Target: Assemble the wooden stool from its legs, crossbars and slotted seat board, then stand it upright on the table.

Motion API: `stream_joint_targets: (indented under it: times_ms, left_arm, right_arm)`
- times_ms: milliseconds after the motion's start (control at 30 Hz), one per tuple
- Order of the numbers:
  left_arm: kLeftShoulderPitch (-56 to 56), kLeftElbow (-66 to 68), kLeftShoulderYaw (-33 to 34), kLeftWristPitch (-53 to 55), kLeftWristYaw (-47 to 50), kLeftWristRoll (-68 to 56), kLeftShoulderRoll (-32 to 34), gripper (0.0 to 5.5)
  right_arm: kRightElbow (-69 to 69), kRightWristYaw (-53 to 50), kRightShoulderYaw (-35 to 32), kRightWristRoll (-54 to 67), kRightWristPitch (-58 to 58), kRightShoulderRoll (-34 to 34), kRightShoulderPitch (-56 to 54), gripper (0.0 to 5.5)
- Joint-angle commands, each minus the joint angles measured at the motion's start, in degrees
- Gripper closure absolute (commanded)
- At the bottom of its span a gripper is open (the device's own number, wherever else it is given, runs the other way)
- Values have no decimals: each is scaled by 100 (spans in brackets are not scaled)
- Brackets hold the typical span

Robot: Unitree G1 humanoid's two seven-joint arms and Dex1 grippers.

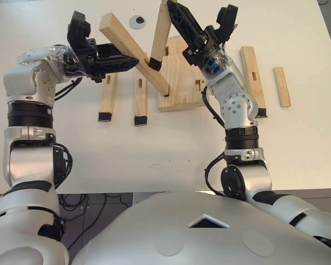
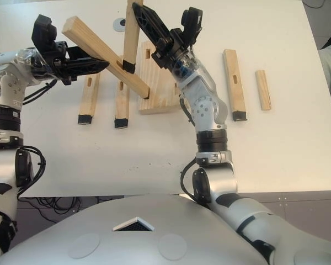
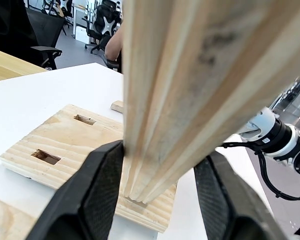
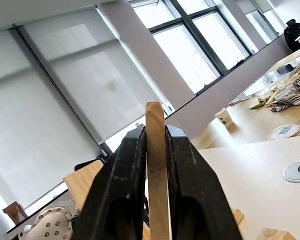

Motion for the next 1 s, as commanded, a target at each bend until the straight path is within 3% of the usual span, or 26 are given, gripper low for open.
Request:
stream_joint_targets:
  times_ms: [33, 233, 467, 533, 667, 800, 1000]
  left_arm:
    - [618, -544, -132, 60, 533, 321, -197, 347]
    - [627, -2074, -53, 167, 824, 398, 271, 347]
    - [369, -2861, -454, 474, 1089, 757, 401, 347]
    - [448, -2895, -583, 476, 1155, 860, 370, 286]
    - [586, -3001, -614, 395, 1274, 945, 380, 222]
    - [728, -3150, -552, 324, 1425, 1004, 425, 219]
    - [866, -3181, -483, 236, 1566, 1078, 502, 219]
  right_arm:
    - [-404, -277, -357, 261, 361, -398, -126, 510]
    - [-865, -605, -737, 558, 648, -621, -211, 510]
    - [-1038, -631, -656, 437, 608, -697, 1, 510]
    - [-1039, -652, -650, 445, 741, -781, 120, 510]
    - [-830, -882, -636, 226, 1026, -999, 483, 510]
    - [-788, -1142, -835, 78, 1237, -1333, 890, 510]
    - [-822, -1686, -1105, 234, 1491, -1071, 1371, 510]
